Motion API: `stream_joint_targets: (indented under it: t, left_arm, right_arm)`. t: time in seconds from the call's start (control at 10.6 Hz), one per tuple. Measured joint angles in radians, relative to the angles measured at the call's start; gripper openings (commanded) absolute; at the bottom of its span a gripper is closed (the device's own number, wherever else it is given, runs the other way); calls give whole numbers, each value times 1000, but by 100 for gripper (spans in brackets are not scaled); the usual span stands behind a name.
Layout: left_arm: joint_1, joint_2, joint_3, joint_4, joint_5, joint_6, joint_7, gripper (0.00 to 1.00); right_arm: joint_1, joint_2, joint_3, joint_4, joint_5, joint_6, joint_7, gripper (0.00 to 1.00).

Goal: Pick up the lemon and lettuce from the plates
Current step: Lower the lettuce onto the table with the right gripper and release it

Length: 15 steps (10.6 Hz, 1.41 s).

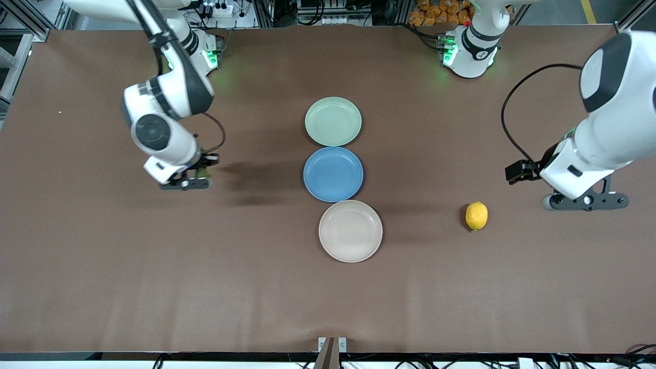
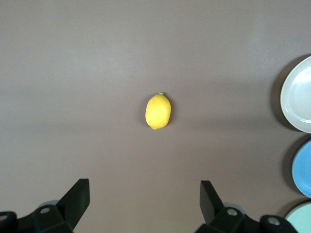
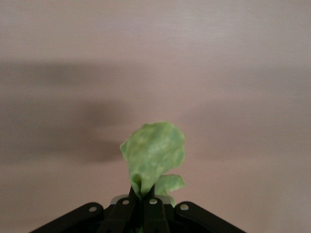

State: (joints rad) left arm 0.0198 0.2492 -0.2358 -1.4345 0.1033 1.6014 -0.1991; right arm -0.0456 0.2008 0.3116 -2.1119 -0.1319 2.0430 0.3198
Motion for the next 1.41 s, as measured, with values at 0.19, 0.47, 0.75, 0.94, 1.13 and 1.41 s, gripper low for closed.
stream_joint_targets:
  t: [0.19,0.47,0.75,0.94,1.13,1.41]
  left_arm:
    - [5,-35,3,25,-48,-33,0,100]
    - [8,-79,4,53,-59,-68,0,100]
    - [8,-122,5,57,-59,-94,0,100]
    - [8,-154,6,59,-59,-112,0,100]
    - [8,-182,9,53,-59,-139,0,100]
    - [-29,-189,38,34,-59,-141,0,100]
  right_arm:
    - [-31,1,-78,-6,1,1,-66,0]
    - [-46,17,-158,-15,2,23,-135,0]
    - [-48,63,-198,-22,3,91,-157,4]
    - [-54,93,-210,-20,3,136,-157,99]
    - [-57,99,-223,-10,4,153,-157,100]
    - [-61,99,-242,31,5,153,-157,100]
